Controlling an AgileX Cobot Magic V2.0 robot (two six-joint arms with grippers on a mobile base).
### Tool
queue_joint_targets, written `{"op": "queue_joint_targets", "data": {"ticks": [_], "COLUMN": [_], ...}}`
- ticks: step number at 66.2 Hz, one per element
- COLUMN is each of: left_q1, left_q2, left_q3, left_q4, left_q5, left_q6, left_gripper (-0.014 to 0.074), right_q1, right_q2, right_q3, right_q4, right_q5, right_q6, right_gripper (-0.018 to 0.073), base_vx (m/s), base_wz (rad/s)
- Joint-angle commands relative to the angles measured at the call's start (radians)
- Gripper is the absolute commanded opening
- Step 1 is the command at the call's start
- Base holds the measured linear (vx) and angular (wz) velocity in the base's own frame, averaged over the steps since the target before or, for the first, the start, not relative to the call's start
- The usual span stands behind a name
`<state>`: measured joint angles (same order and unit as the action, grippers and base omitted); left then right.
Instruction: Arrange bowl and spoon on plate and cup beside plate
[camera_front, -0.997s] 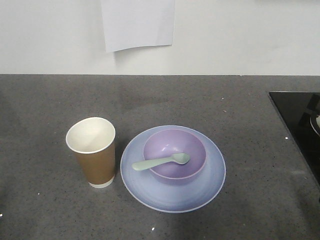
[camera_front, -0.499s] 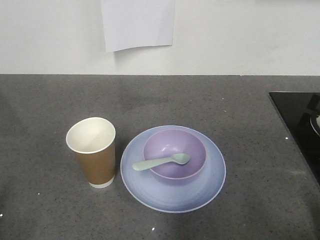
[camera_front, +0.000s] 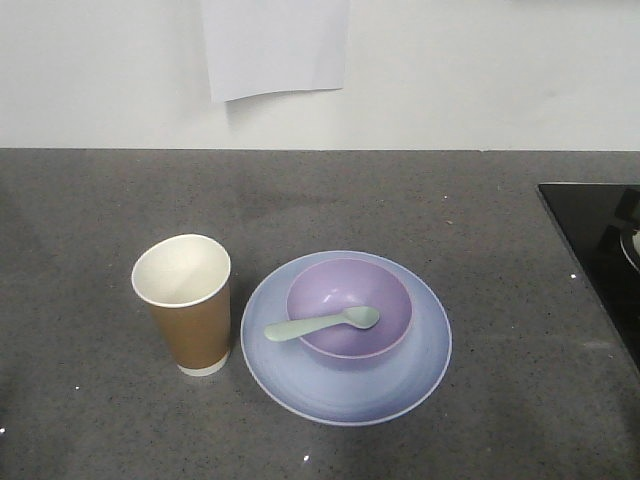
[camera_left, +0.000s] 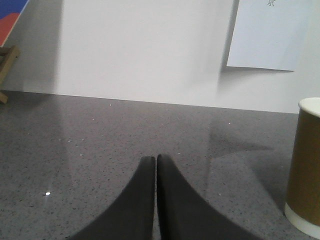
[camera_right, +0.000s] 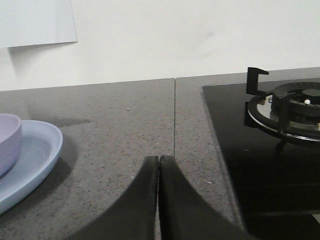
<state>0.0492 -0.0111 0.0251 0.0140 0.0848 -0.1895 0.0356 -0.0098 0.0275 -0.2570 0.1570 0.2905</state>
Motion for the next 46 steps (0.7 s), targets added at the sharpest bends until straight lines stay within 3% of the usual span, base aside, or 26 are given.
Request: {"op": "queue_joint_targets", "data": {"ticks": [1,8,14,38,46], "left_q1": [0.002,0.002,0.002,0.002,0.002], "left_q2": [0.004,0.004,0.004,0.004,0.004], "left_q3": [0.028,0.028,0.028,0.028,0.028], "left_q4": [0.000,0.000,0.000,0.000,0.000], "left_q5": [-0.071,-0.071,-0.071,-0.071,-0.071], "left_q6": [-0.008,-0.008,-0.008,-0.008,-0.008], "left_gripper": [-0.0007,-0.0007,-0.0007,-0.0007,-0.0007], "right_q1": [-0.073,-0.154,-0.168,-0.059,-0.055], "right_q2": [-0.005,-0.008,-0.015,-0.014,-0.014], "right_q3": [0.017,0.017,0.017,0.017,0.017], "right_q4": [0.024,0.034,0.022,-0.001,-0.003], "right_q5": [-0.072,-0.072,-0.081,-0.114,-0.114], "right_q6": [-0.012,-0.013,-0.009,-0.018,-0.028], "right_gripper": [-0.0006,-0.0006,-0.0006,-0.0006,-0.0006], "base_vx": [0.00,0.00,0.00,0.00,0.00], "base_wz": [0.00,0.00,0.00,0.00,0.00]}}
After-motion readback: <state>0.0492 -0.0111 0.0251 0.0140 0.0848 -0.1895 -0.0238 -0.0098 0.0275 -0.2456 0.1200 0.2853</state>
